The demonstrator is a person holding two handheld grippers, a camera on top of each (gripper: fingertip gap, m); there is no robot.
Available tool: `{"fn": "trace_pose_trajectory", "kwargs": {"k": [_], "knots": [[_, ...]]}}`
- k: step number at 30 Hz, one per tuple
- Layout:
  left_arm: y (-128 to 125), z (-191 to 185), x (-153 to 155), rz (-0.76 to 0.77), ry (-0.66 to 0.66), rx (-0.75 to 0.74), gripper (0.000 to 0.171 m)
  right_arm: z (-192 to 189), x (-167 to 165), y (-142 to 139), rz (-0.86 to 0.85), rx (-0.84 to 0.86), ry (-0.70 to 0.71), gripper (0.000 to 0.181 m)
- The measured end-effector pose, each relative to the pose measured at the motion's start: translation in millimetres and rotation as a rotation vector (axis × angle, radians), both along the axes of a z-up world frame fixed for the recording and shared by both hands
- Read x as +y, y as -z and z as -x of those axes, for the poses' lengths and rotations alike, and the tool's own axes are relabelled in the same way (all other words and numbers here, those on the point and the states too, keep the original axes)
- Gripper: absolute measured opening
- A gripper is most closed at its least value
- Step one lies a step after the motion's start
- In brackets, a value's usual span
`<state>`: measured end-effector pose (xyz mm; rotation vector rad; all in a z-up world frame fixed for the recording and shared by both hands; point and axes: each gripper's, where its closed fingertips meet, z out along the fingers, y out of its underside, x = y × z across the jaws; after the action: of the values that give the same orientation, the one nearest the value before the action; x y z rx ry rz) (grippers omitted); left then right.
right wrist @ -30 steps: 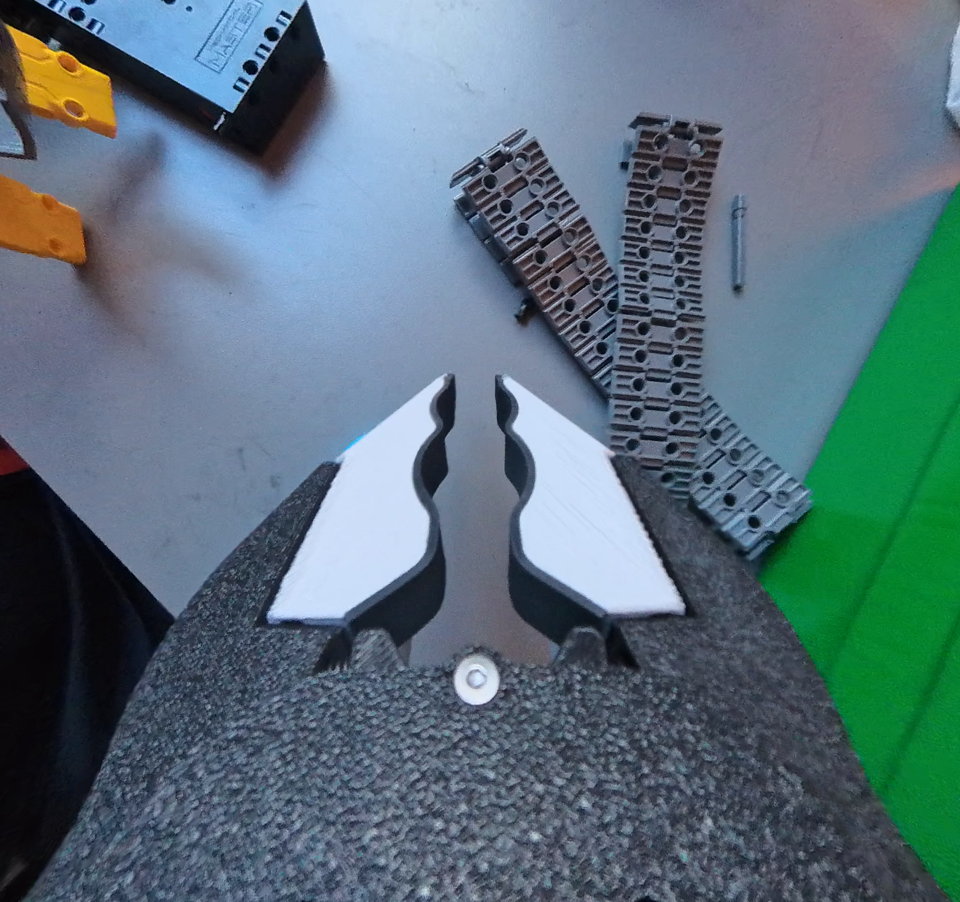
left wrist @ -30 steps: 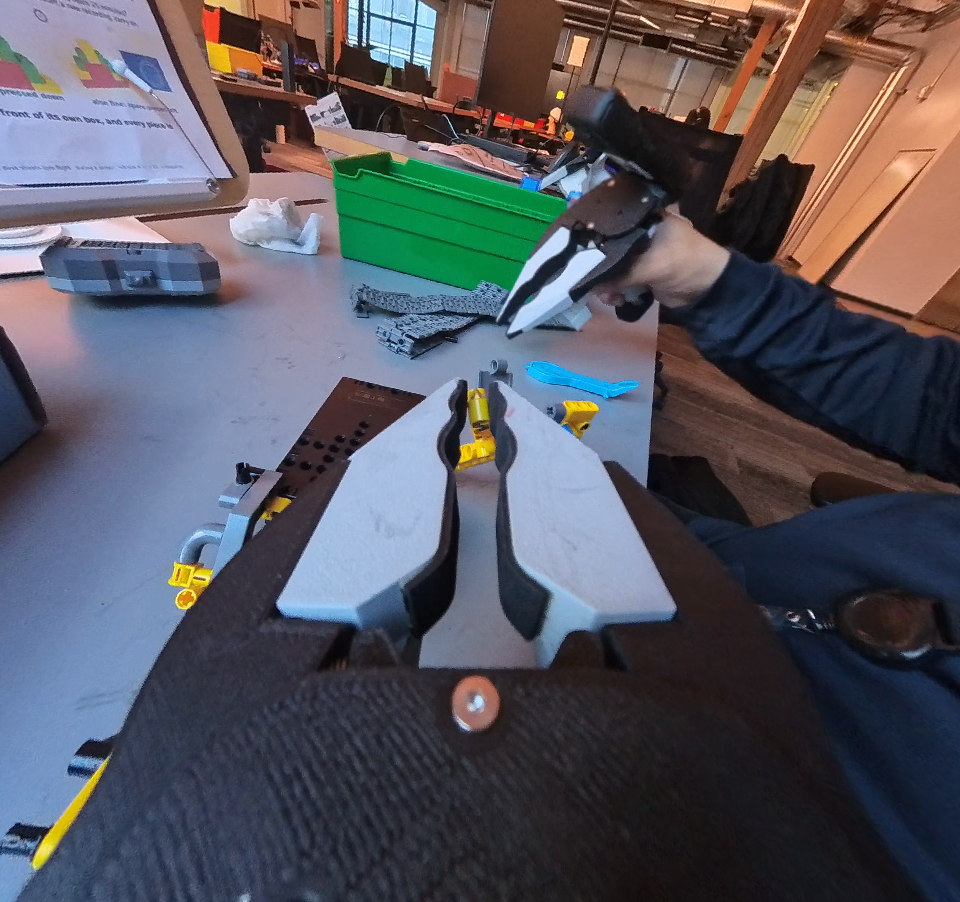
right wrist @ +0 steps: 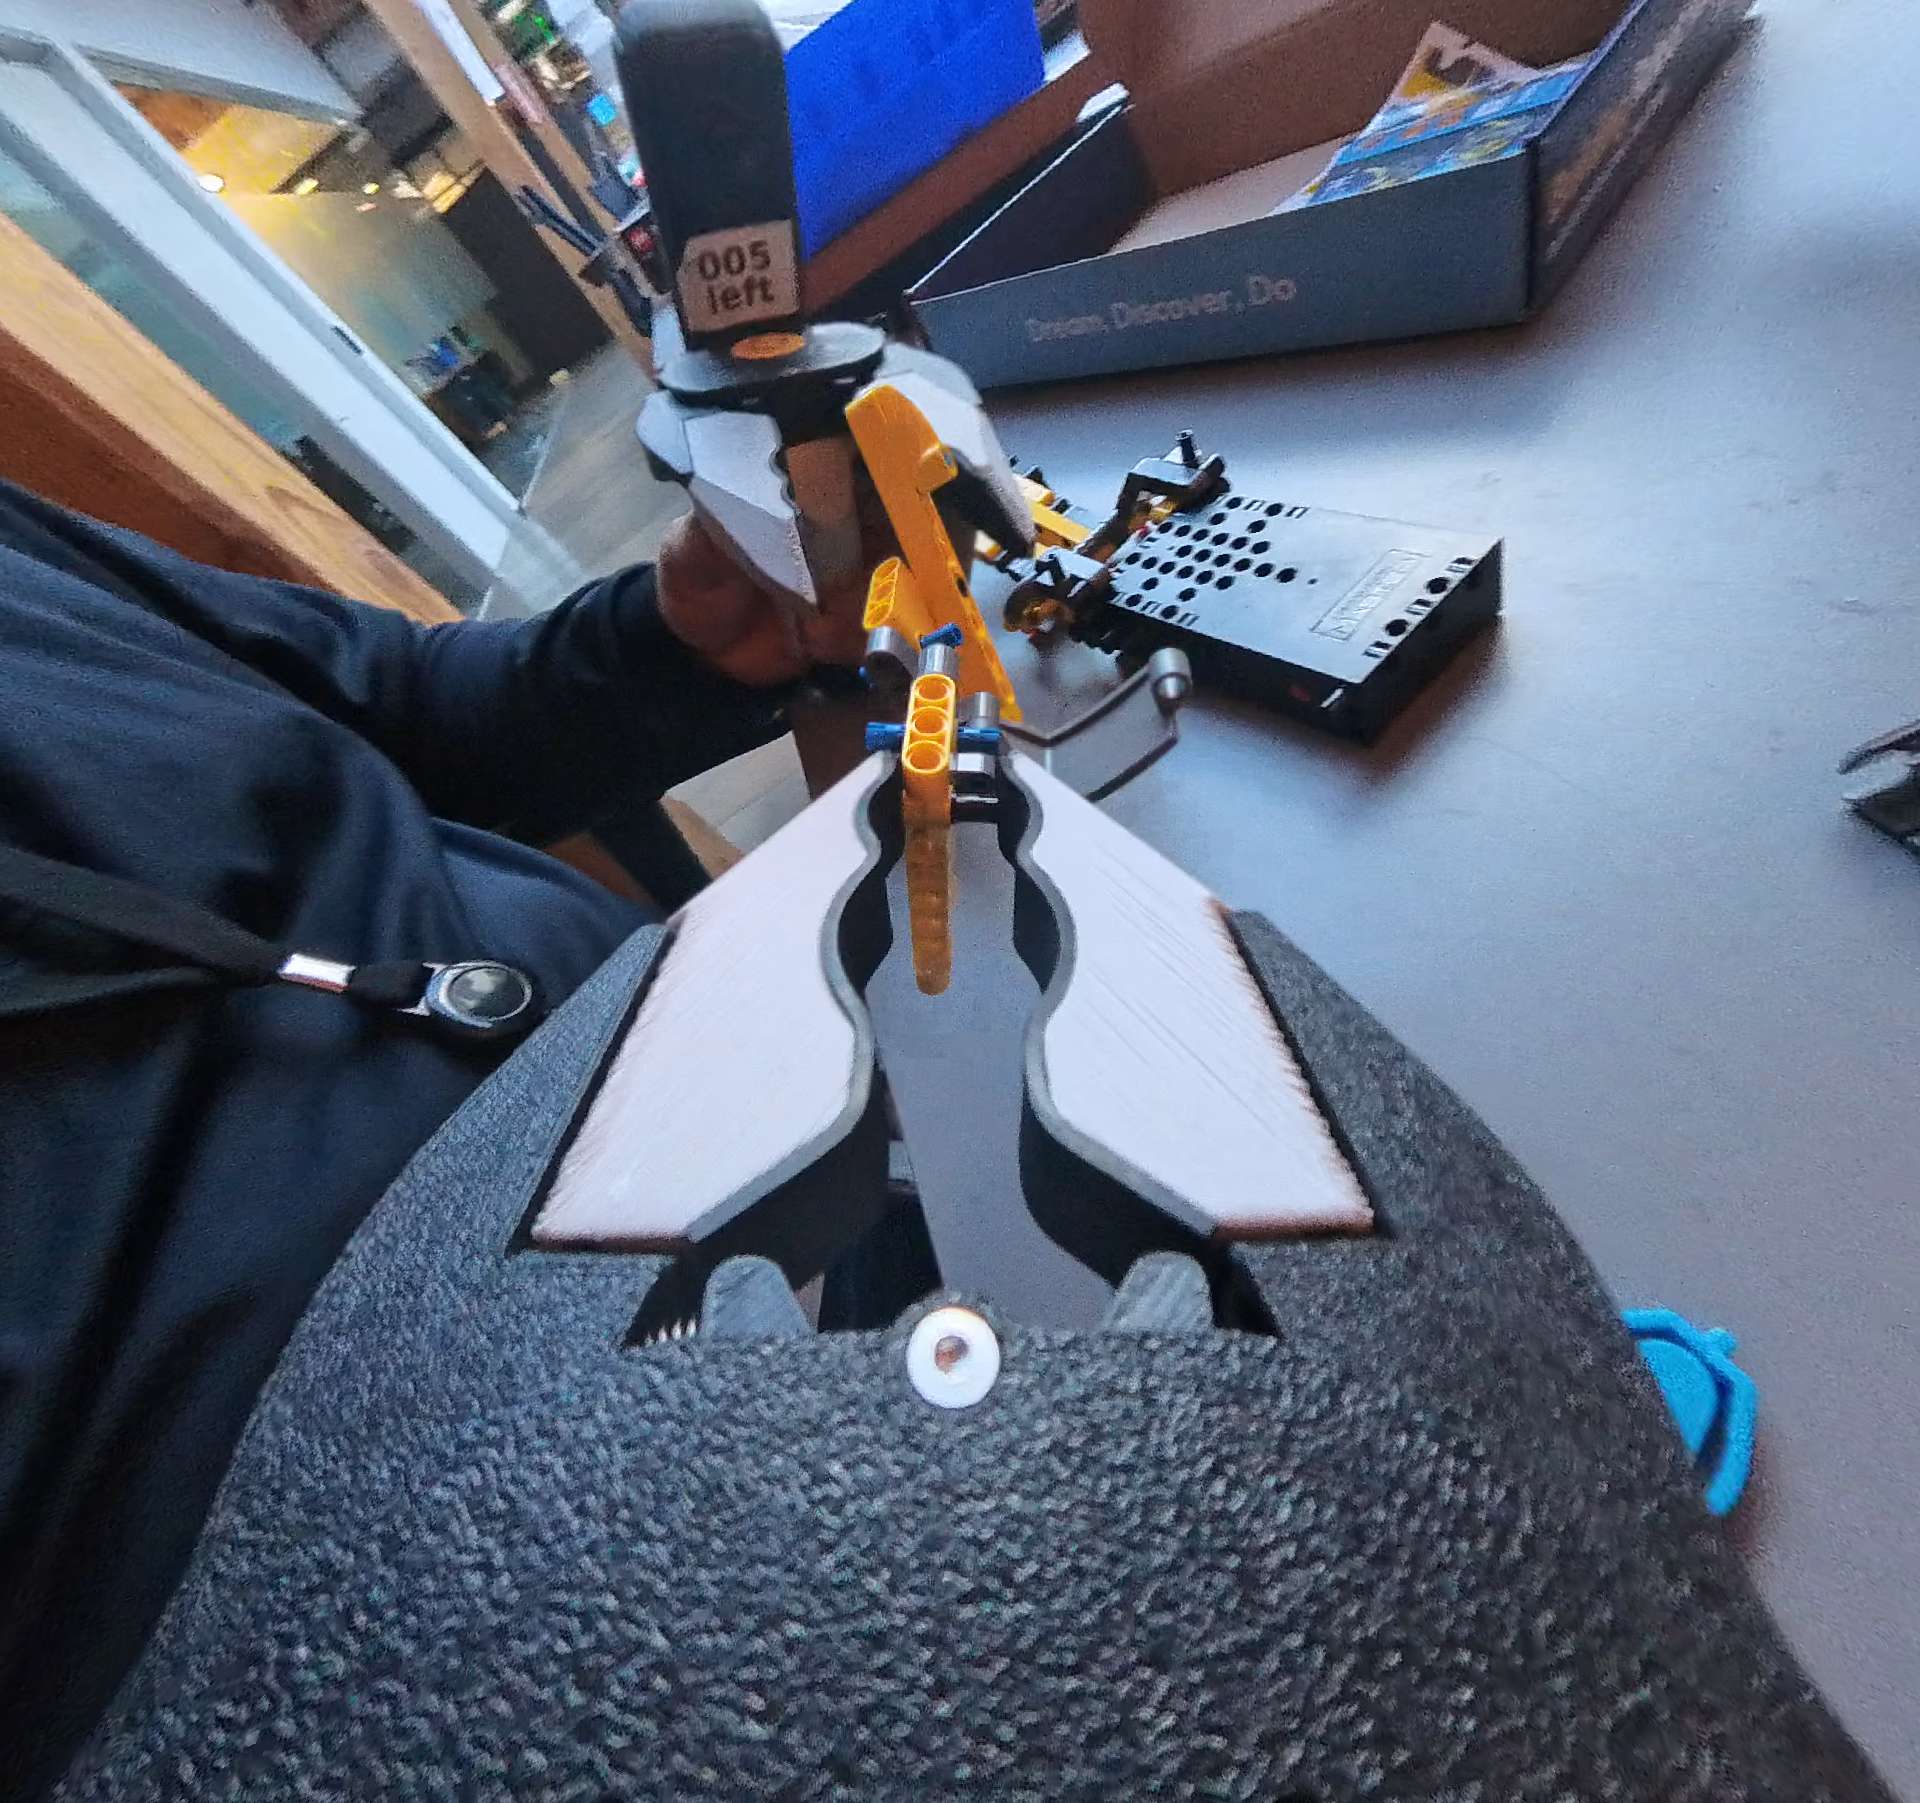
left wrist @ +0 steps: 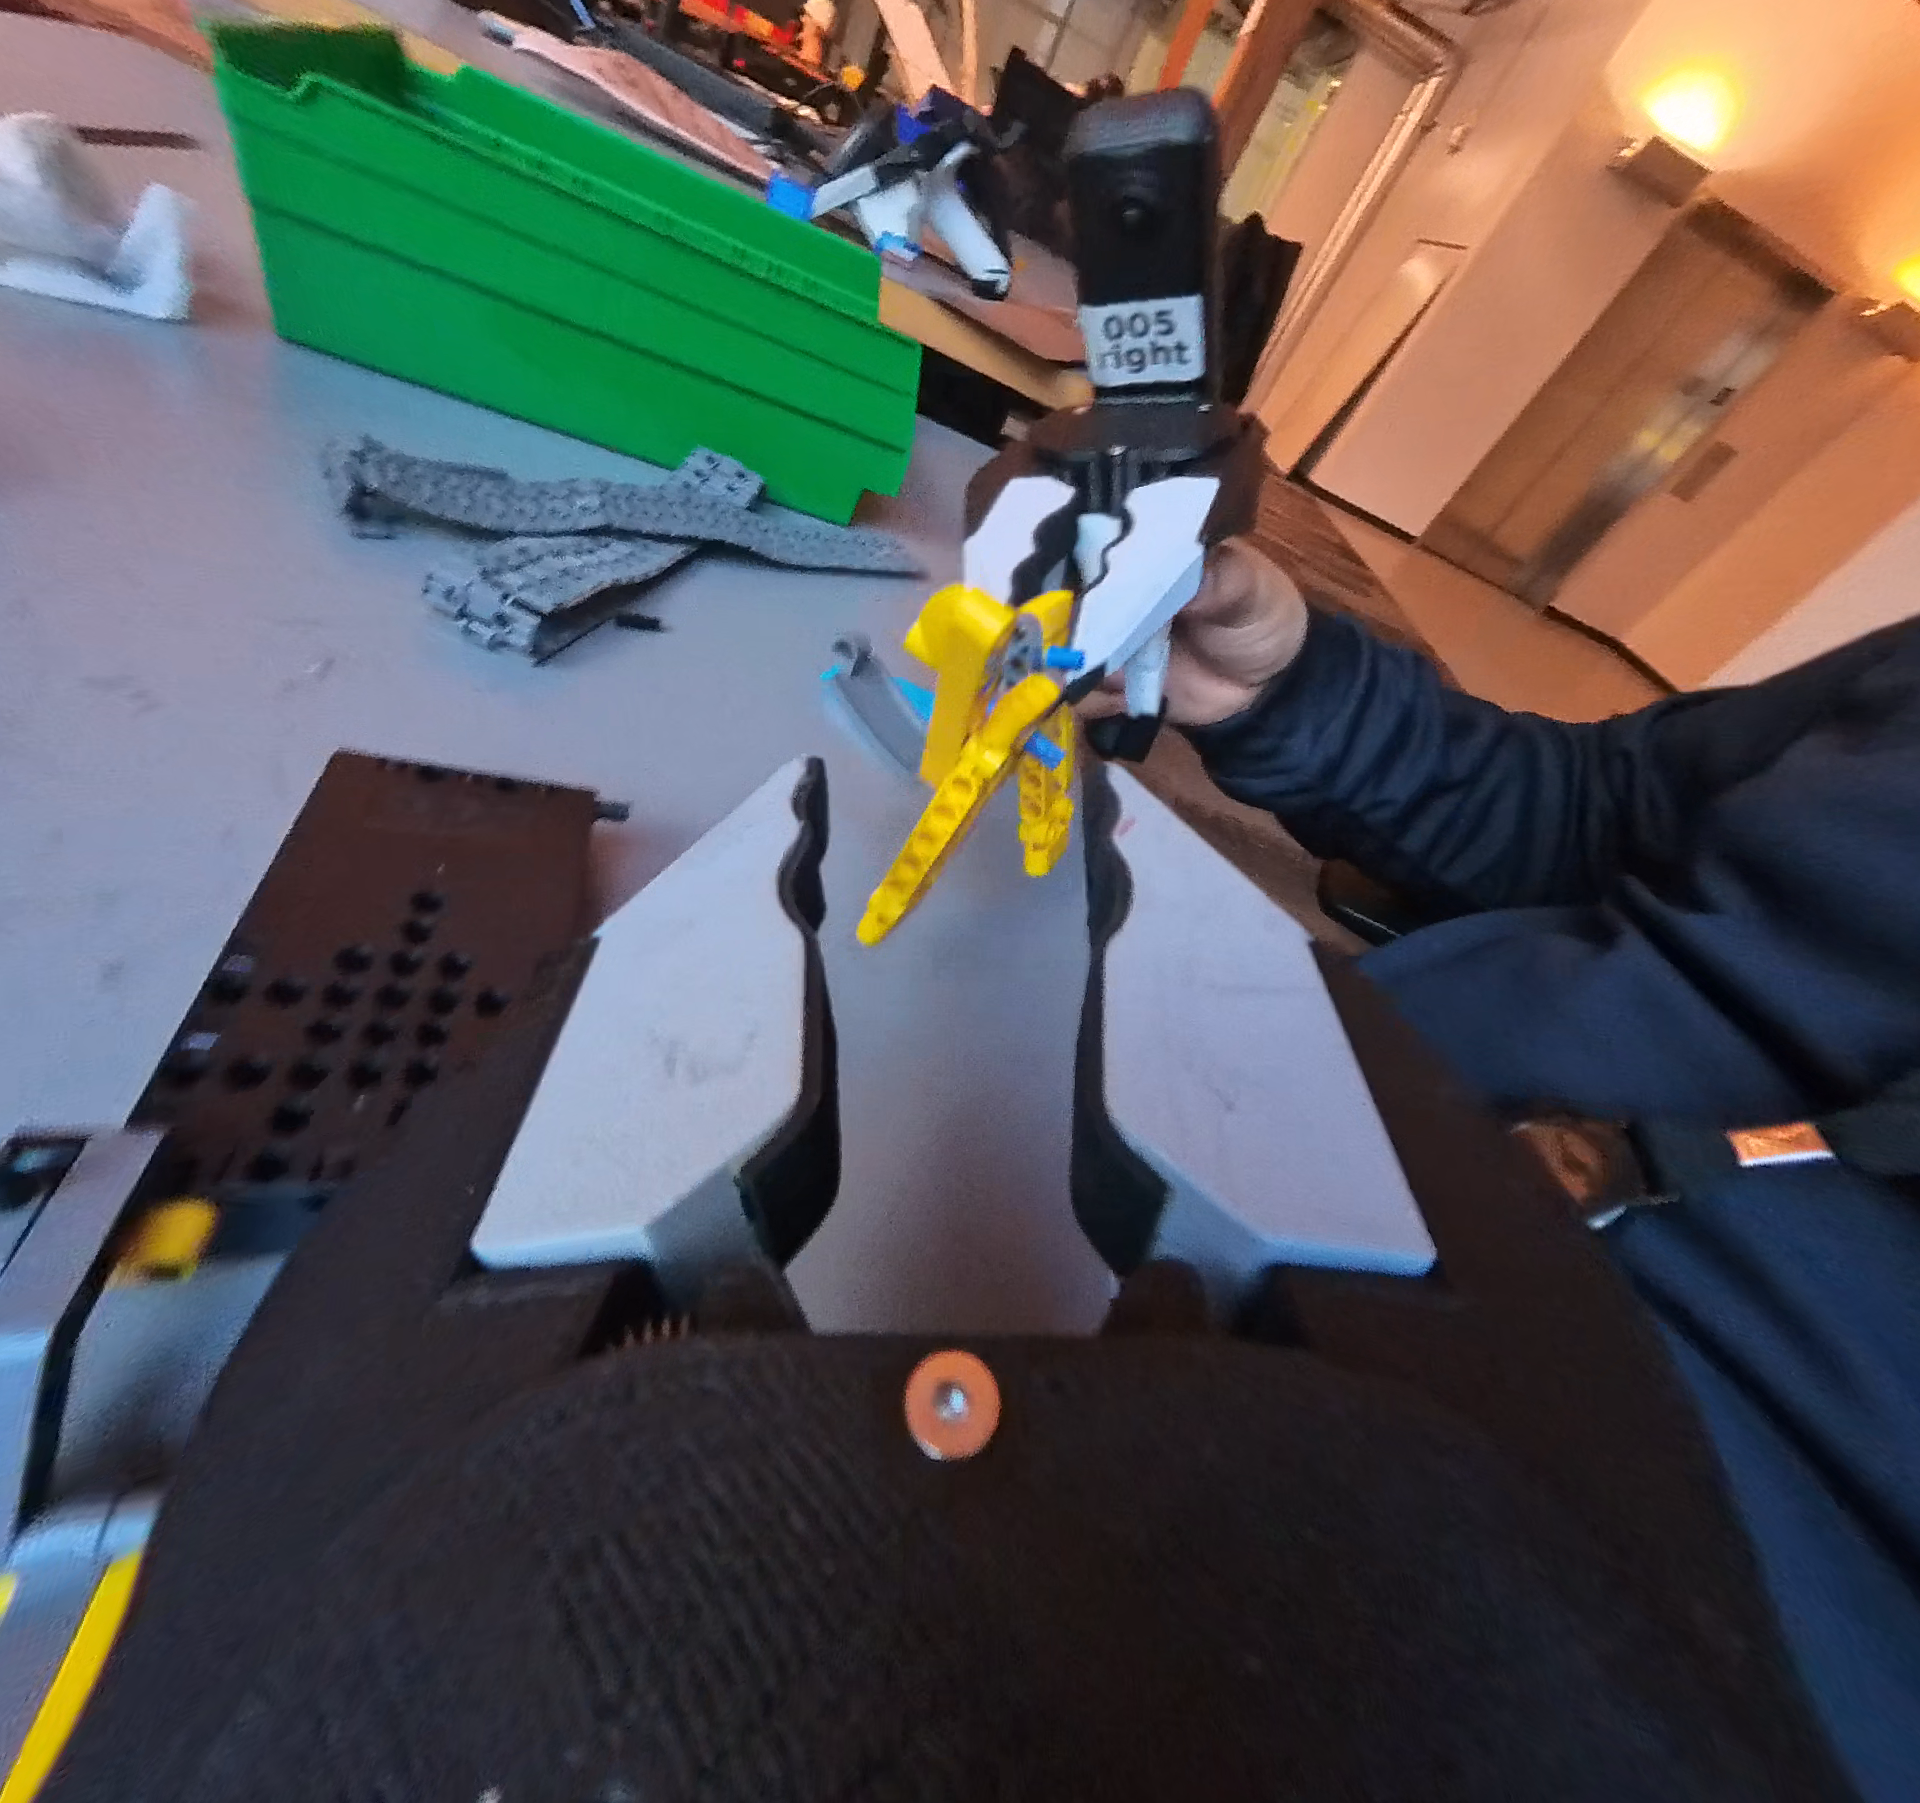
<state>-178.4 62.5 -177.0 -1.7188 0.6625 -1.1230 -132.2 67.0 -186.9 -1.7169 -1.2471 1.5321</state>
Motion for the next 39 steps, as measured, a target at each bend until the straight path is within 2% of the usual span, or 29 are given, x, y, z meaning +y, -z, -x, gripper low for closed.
{"fn": "trace_pose_trajectory", "kwargs": {"k": [5, 12, 16, 19, 22, 24, 28, 30, 35, 39], "knots": [[-2, -22, -5, -0.045, 0.107, 0.018, 0.02, 1, -8, -1, 0.028, 0.02, -0.056, 0.013], [-20, -30, -17, 0.032, 0.229, -0.195, 0.022, -6, -12, 7, -0.017, -0.008, -0.112, 0.013], [-10, -40, -19, 0.017, 0.235, -0.126, 0.025, -1, -14, 5, 0.042, 0.023, -0.113, 0.013], [5, -51, -23, -0.029, 0.244, 0.005, 0.025, 2, -19, 4, 0.038, 0.022, -0.128, 0.013], [19, -51, -20, -0.063, 0.201, 0.136, 0.023, 0, -17, 12, -0.096, -0.06, -0.101, 0.013], [22, -50, -20, -0.159, 0.177, 0.227, 0.023, 0, -16, 15, -0.236, -0.109, -0.082, 0.014], [14, -48, -28, -0.624, 0.092, 0.499, 0.022, -1, -23, 5, -0.744, -0.131, -0.038, 0.014], [13, -49, -31, -0.765, 0.05, 0.593, 0.022, -3, -26, 1, -0.889, -0.148, -0.025, 0.014], [19, -53, -32, -0.797, 0.03, 0.648, 0.022, -8, -27, 3, -1.021, -0.176, 0.012, 0.017], [21, -55, -31, -0.826, 0.012, 0.682, 0.021, -9, -26, 3, -1.057, -0.177, 0.033, 0.015]]}}
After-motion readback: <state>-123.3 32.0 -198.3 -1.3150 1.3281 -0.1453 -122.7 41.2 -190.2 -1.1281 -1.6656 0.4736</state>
